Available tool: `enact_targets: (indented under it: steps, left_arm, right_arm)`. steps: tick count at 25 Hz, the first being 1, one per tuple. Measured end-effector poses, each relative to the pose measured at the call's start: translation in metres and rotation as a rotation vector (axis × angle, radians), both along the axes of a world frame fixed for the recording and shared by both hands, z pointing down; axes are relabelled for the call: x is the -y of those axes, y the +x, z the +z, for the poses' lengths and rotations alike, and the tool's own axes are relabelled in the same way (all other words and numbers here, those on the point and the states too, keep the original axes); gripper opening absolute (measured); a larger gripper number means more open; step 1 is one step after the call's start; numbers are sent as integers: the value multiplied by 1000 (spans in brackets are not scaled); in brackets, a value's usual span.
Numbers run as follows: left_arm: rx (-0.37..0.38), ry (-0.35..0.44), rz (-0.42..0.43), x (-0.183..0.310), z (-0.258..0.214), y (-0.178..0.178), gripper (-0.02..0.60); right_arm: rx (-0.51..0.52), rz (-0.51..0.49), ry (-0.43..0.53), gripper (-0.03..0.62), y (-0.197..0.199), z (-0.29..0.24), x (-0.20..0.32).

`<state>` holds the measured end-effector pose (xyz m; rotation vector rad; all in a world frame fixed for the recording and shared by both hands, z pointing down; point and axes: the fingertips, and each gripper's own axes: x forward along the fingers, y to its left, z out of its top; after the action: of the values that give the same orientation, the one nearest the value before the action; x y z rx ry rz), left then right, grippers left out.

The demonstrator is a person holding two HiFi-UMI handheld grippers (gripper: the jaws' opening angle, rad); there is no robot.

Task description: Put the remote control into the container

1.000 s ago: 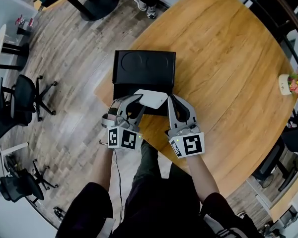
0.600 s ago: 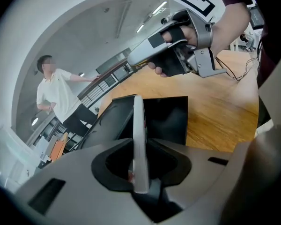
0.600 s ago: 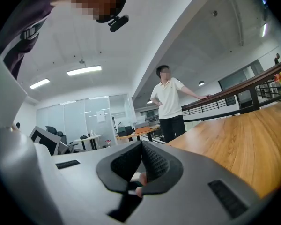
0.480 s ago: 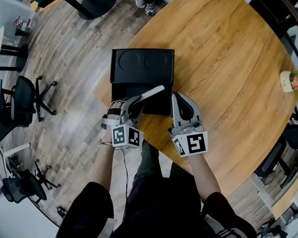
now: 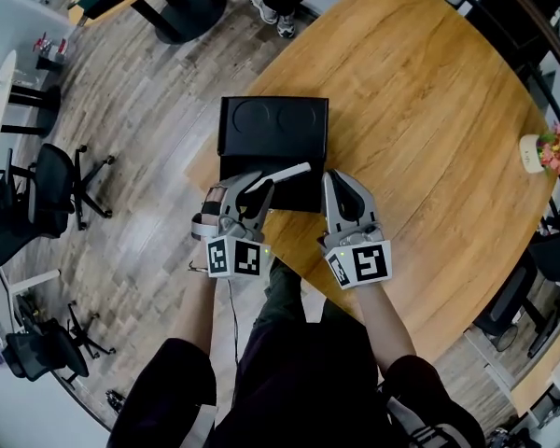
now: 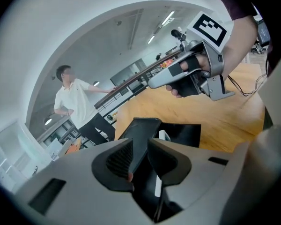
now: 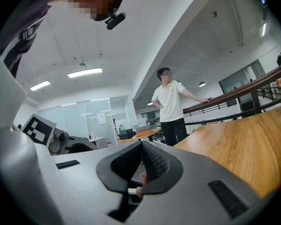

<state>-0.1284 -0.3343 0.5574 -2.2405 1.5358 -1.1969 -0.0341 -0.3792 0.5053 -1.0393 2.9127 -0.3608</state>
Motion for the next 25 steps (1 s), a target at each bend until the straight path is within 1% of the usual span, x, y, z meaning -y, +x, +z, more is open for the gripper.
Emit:
enact_targets:
  steps: [3, 6, 8, 11, 13, 15, 17, 19, 21, 25]
  left_arm:
    - [-45, 33, -23, -5, -26, 3, 100]
    - [-136, 71, -61, -8, -51, 11, 98]
    - [-235, 97, -97, -10, -69, 18, 98]
    - [-413, 119, -164, -16, -102, 21, 91]
    - [-503, 134, -202, -20, -121, 22, 65]
    - [-577, 155, -220, -24, -132, 27, 34]
    - [-622, 172, -215, -28, -141, 31, 19]
    - [-653, 181, -211, -32, -147, 33, 13]
    - [-688, 185, -215, -36, -150, 34, 12]
    - [-708, 204, -203, -42, -158, 38, 12]
  right_arm:
    - [0, 1, 11, 18, 3, -22, -9]
    - [-4, -1, 27, 18, 8, -41, -19]
    - [-5, -3, 42, 18, 11, -54, -26]
    - [0, -3, 63, 18, 10, -76, -39]
    - [5, 4, 70, 18, 11, -90, -47]
    - [9, 17, 76, 18, 13, -99, -53]
    - [10, 33, 85, 18, 14, -108, -58]
    - [9, 50, 94, 18, 16, -113, -63]
    - [7, 77, 80, 18, 21, -115, -66]
    - [-1, 100, 66, 18, 25, -114, -70]
